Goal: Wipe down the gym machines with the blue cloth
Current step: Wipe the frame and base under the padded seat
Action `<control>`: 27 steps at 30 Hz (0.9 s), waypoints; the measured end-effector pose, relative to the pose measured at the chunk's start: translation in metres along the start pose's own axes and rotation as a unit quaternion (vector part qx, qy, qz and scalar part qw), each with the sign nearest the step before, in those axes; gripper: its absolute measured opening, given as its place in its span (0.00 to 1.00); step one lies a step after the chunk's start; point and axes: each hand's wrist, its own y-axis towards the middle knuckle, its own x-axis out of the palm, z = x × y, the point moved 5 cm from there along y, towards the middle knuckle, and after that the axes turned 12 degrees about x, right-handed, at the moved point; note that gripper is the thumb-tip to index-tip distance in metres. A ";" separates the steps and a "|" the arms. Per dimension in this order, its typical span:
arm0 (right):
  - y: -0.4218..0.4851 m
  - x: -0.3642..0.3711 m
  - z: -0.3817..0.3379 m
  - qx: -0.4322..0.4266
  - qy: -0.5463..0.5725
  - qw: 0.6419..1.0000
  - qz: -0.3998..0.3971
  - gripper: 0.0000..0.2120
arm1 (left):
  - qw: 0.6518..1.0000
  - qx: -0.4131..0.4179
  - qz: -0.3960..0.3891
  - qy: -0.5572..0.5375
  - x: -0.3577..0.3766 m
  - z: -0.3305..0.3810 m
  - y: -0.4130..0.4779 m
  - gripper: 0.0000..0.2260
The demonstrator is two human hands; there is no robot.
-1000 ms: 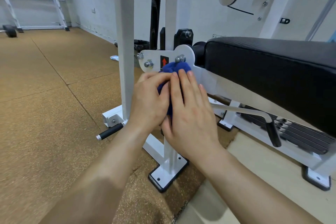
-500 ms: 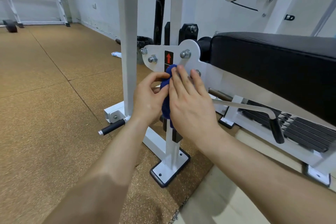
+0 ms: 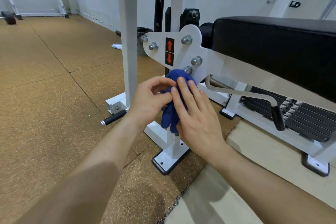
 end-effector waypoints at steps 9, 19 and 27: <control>0.003 -0.034 0.024 0.076 0.165 0.975 0.127 0.21 | 0.979 0.166 -0.041 0.107 0.044 0.034 -0.003 0.15; 0.003 -0.009 0.023 0.037 -0.046 0.998 -0.010 0.34 | 0.874 0.270 0.170 0.366 0.040 0.022 -0.003 0.13; 0.002 -0.009 0.020 0.024 0.021 0.999 -0.035 0.34 | 0.930 0.200 0.158 0.263 0.037 0.006 -0.006 0.09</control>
